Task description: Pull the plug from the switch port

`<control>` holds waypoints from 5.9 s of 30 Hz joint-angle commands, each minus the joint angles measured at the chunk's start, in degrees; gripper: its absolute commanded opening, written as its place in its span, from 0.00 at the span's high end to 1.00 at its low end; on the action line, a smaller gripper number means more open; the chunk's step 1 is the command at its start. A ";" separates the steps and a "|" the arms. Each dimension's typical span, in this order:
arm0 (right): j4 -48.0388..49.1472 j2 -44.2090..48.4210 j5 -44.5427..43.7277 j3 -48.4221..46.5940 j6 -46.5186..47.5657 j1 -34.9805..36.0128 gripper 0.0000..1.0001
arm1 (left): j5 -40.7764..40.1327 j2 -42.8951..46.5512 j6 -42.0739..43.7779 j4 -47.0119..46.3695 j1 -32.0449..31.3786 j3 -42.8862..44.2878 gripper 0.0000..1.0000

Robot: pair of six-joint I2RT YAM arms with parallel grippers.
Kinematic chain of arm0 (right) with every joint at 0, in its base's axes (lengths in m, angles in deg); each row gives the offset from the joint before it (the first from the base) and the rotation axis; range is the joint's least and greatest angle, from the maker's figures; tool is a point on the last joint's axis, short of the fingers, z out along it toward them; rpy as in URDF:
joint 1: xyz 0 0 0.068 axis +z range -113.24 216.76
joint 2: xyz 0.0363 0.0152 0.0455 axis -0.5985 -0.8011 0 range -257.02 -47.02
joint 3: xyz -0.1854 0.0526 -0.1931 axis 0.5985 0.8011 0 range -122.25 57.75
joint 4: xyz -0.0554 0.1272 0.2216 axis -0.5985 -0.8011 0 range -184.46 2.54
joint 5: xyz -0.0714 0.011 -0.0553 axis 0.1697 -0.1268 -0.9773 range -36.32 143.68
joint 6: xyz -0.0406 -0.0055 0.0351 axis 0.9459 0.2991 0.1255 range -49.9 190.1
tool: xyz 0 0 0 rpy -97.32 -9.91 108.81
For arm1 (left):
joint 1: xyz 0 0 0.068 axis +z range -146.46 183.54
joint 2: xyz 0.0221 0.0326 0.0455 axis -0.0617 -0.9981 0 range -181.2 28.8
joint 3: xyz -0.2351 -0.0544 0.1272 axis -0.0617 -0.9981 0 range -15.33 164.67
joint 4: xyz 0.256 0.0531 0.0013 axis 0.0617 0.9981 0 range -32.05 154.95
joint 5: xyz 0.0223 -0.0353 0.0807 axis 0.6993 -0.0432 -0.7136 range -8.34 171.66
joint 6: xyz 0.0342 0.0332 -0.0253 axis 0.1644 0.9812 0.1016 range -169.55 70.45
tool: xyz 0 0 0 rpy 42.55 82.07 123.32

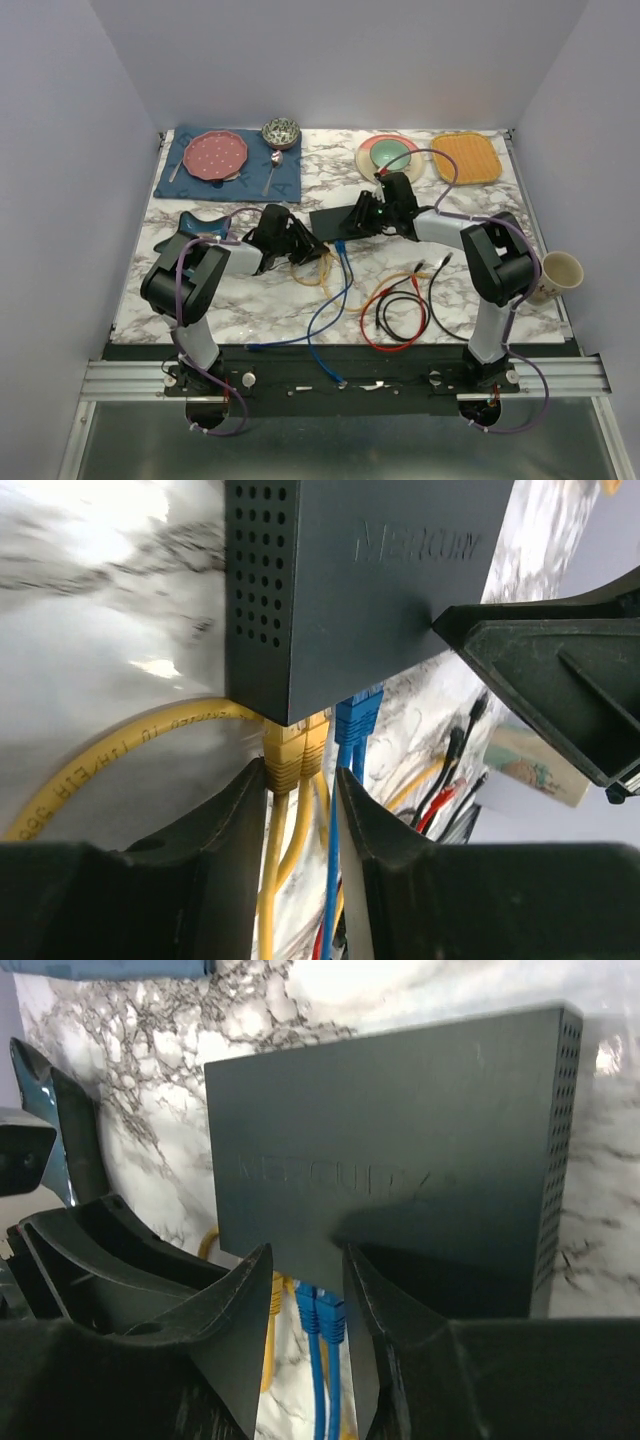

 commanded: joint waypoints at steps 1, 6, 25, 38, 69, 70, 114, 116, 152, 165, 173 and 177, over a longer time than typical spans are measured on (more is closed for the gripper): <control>0.02 4.15 -3.85 5.77 -0.68 0.17 0.57 | 5.37 -0.93 1.15 -7.03 -2.32 3.88 0.65; 0.46 8.98 -10.86 11.48 -2.70 -1.14 0.58 | 5.82 -0.32 1.15 -7.92 -2.32 5.46 0.68; -7.71 4.00 -18.26 6.40 -4.99 -9.06 0.51 | 4.23 -1.11 1.59 -1.59 4.97 5.64 0.74; -4.05 3.53 -9.92 12.34 -6.66 -7.48 0.57 | 3.88 -1.46 0.01 -0.71 4.88 0.90 0.70; -15.27 9.34 -12.12 15.97 6.17 10.19 0.88 | 2.04 5.83 -0.25 2.80 5.23 -2.98 0.63; -15.62 9.51 -11.42 16.06 6.61 11.15 0.89 | 1.95 6.18 -0.17 3.24 5.41 -2.98 0.63; -21.35 20.96 -28.57 2.01 10.84 11.78 0.63 | -0.70 5.75 -2.44 -2.89 6.64 -2.71 0.48; -19.85 16.22 -20.08 -4.11 9.00 8.97 0.68 | 1.67 3.13 -4.20 -9.56 6.29 -3.41 0.48; -3.41 -10.35 3.97 -10.04 -3.41 1.93 0.82 | -10.62 -5.24 -0.17 -22.41 -0.56 -8.07 0.57; -2.71 -11.05 4.06 -8.81 -3.76 1.58 0.82 | -13.35 -7.79 -1.75 -29.71 -2.59 -11.23 0.62; -2.00 -11.32 4.50 -8.11 -4.02 1.40 0.83 | -11.42 -10.78 -5.26 -34.89 -2.50 -11.59 0.69; -1.83 -11.58 4.68 -7.85 -4.02 1.49 0.83 | -10.62 -12.36 -6.76 -37.09 -2.32 -11.59 0.76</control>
